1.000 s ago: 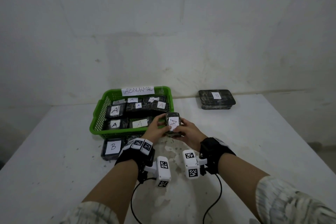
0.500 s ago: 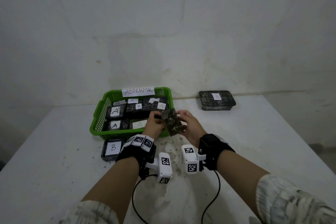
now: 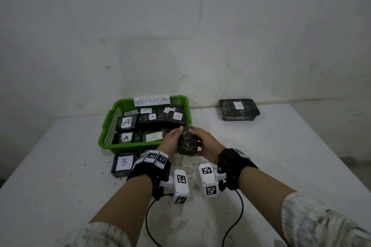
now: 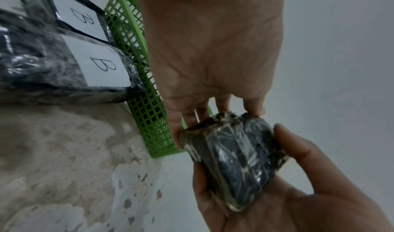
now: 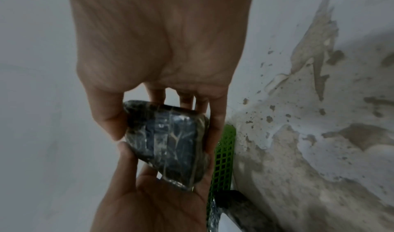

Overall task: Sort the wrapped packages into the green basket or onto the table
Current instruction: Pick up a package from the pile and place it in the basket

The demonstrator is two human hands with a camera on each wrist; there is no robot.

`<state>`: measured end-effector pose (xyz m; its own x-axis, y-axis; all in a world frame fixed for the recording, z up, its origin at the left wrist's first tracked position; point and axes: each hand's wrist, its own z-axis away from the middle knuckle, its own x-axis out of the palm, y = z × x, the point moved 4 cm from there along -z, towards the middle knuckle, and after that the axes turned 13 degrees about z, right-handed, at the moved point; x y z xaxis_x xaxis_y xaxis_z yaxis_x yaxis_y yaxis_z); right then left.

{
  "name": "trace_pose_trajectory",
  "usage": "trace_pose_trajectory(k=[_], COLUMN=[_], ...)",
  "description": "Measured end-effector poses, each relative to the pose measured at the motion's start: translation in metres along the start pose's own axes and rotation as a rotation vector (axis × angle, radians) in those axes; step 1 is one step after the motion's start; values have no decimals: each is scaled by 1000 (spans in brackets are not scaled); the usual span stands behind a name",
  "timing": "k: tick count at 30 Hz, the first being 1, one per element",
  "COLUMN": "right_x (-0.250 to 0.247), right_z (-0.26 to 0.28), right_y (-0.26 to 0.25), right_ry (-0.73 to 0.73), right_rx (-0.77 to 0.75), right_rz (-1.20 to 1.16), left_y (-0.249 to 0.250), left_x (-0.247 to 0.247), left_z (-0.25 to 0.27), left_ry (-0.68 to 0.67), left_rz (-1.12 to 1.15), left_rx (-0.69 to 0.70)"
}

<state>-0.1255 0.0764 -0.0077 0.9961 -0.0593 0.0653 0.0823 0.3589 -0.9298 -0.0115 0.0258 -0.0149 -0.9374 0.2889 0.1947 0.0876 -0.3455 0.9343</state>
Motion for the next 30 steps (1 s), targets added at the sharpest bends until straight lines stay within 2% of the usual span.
trace_pose_trajectory(k=[6, 11, 16, 20, 24, 30], right_x=[-5, -4, -9, -7, -8, -10], right_z=[-2, -3, -5, -3, -4, 0], right_y=[1, 1, 1, 4, 4, 1], right_ry=[34, 0, 25, -24, 19, 36], right_rx=[-15, -30, -40, -53, -70, 2], right_rz=[-32, -36, -32, -12, 34, 2], left_y=[0, 5, -4, -4, -7, -1], left_x=[-1, -2, -6, -8, -9, -9], left_z=[1, 0, -3, -3, -3, 7], left_ry=[-27, -19, -50, -30, -45, -54], left_rz=[23, -3, -11, -51, -1, 8], left_rx=[-29, 65, -6, 27, 11, 121])
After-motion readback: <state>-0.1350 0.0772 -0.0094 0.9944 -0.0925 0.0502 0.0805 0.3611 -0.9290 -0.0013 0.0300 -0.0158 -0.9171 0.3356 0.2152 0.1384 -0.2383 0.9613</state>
